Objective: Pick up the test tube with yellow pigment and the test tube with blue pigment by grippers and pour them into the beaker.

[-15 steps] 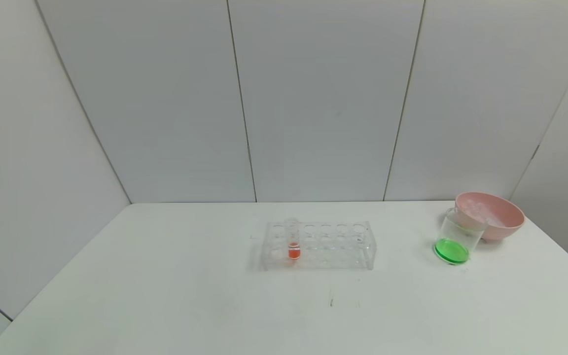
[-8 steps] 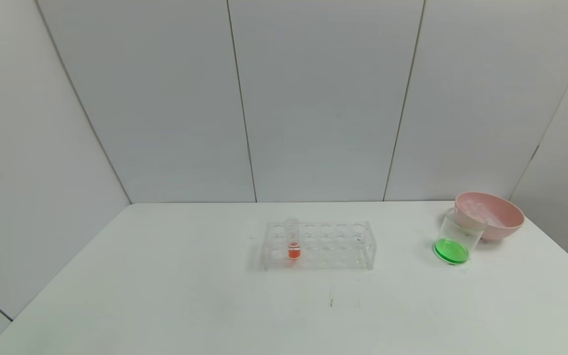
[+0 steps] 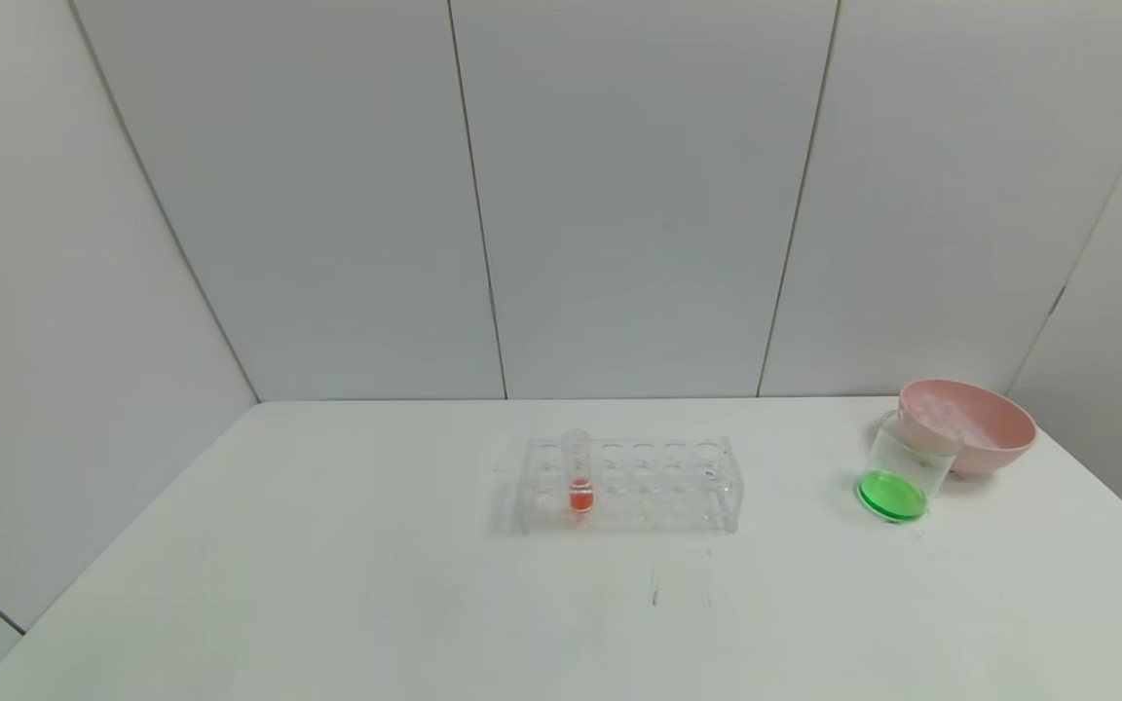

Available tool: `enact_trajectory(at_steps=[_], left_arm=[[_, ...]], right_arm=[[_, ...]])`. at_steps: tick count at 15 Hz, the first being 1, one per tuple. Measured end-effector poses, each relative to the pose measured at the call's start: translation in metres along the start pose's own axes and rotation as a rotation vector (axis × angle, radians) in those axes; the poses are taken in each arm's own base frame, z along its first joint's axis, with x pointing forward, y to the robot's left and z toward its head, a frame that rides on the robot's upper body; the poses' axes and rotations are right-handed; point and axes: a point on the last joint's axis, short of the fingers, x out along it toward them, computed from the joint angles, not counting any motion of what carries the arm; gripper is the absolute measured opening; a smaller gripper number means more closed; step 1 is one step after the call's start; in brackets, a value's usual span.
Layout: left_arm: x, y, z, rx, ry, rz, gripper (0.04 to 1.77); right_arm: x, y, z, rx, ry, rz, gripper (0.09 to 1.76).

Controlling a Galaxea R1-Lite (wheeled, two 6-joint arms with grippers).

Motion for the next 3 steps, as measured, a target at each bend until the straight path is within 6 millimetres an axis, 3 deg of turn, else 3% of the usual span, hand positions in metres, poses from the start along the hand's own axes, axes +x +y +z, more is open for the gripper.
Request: enact_trajectory(at_steps=[3], left_arm=[[0.0,0.0,0.0,0.0,0.0,0.0,1.76]], right_arm=[[0.0001,0.0,-0.0006,0.001,0.003,0.001,1.7]])
